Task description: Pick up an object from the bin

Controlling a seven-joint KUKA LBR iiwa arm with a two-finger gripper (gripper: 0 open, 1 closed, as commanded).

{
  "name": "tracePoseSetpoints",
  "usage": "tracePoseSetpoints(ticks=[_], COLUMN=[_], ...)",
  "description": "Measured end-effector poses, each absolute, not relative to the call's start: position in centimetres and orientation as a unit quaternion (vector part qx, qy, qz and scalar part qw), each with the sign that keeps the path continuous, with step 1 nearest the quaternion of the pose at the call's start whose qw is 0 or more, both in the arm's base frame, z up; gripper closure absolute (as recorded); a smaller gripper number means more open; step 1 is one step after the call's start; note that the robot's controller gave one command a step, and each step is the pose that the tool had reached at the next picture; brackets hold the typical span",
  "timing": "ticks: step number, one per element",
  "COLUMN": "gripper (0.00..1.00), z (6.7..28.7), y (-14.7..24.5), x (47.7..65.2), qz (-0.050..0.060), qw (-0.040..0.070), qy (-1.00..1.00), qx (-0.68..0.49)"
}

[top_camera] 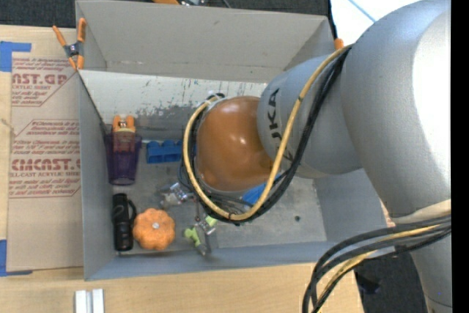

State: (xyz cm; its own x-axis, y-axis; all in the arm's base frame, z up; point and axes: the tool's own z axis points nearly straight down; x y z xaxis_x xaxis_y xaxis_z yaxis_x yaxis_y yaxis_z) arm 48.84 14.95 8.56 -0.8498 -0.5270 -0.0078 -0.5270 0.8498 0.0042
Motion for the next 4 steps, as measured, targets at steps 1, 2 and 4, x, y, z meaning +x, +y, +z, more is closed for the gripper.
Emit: tracePoseSetpoints(ticks=[1,2,4], gripper=[0.00,0.00,1.00], z=[7.3,7.3,7.0], y=[14.6,14.1,13.4], x=[49.5,49.9,50.4], qz=[0.003,0.003,0.004], qw=[0.004,0.004,0.006], qy=[0.936,0.931,0.873], qx=[-0.353,-0.365,-0.488])
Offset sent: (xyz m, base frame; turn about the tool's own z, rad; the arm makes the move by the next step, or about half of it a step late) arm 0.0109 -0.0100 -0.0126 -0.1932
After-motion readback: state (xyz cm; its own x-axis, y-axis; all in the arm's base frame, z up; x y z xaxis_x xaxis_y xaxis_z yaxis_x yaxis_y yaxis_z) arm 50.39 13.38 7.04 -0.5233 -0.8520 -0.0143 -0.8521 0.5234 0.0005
